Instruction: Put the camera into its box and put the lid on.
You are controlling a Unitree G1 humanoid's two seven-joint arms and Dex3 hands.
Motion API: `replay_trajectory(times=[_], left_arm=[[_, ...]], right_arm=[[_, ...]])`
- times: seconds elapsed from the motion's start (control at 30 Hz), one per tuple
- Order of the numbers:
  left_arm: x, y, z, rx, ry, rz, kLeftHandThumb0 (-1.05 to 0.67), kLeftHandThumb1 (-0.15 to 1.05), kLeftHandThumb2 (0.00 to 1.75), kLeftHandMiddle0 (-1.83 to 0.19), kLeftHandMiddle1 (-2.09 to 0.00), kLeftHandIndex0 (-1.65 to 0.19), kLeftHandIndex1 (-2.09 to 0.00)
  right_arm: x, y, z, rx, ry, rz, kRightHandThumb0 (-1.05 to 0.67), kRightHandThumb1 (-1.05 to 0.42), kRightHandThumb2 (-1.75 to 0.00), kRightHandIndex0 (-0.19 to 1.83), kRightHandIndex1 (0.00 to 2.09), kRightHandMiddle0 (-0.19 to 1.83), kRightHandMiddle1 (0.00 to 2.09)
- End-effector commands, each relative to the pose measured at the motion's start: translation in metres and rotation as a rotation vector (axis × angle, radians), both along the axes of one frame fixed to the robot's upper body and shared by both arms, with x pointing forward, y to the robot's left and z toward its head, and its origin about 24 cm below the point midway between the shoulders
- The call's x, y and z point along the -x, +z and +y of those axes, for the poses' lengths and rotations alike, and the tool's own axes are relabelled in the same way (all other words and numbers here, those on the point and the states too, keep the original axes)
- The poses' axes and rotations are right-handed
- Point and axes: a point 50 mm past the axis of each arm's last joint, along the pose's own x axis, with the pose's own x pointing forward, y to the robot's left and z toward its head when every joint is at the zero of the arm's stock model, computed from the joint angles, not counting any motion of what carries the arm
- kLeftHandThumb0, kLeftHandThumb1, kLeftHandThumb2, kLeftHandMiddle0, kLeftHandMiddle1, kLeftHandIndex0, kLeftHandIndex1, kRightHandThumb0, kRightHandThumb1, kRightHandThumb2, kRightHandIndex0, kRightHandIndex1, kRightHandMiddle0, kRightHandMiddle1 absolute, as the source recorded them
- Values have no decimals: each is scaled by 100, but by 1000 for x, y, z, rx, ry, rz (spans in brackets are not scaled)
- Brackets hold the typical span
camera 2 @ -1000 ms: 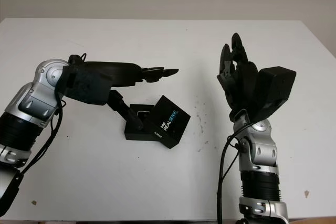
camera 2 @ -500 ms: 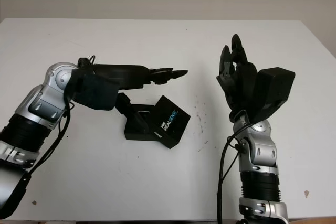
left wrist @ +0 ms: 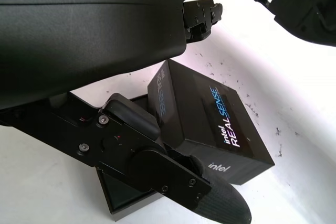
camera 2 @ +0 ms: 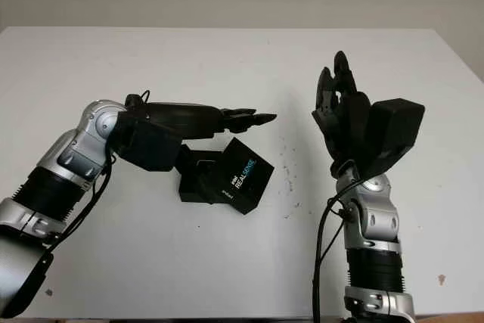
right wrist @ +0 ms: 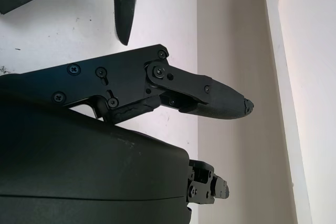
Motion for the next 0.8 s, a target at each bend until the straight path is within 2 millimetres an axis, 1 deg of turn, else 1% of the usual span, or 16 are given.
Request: replay_trajectory(times=[0.0, 0.07, 0.13, 0.27, 0.43, 0.63, 0.7, 0.77], left_arm=[[2, -5, -3, -9, -12, 11, -87, 83, 5, 19, -53, 15, -4], [3, -6, -4, -10, -15, 12, -85, 83, 5, 19, -38, 14, -5], [3, -6, -5, -12, -19, 12, -83, 82, 5, 18, -29, 13, -6], [5, -9, -7, 0, -19, 32, -78, 80, 5, 14, -24, 11, -6], [6, -13, -9, 30, -16, 51, -71, 78, 5, 8, -27, 7, -9], [9, -15, -11, 29, -22, 22, -69, 79, 5, 7, -33, 3, -13], [10, -16, -12, 19, -27, 3, -69, 79, 5, 11, -42, 5, -17], [10, -16, -12, 16, -29, -8, -66, 80, 6, 13, -46, 5, -19]], right_arm=[[2, 4, 0, 1, 0, -17, -58, -105, -64, -12, 5, -10, 5], [2, 3, 0, 0, 3, -17, -58, -105, -65, -12, 5, -10, 5], [2, 3, -1, -1, 4, -18, -58, -105, -65, -12, 4, -11, 5], [2, 3, -1, -6, -2, -15, -58, -105, -65, -12, 5, -10, 6], [3, 3, -1, -11, -9, -12, -57, -105, -64, -11, 5, -8, 6], [4, 2, -1, -10, -12, -9, -57, -105, -64, -11, 5, -8, 6], [4, 2, -1, -19, -17, -6, -57, -105, -63, -11, 6, -8, 6], [4, 2, -1, -21, -17, -7, -58, -105, -62, -11, 6, -8, 6]])
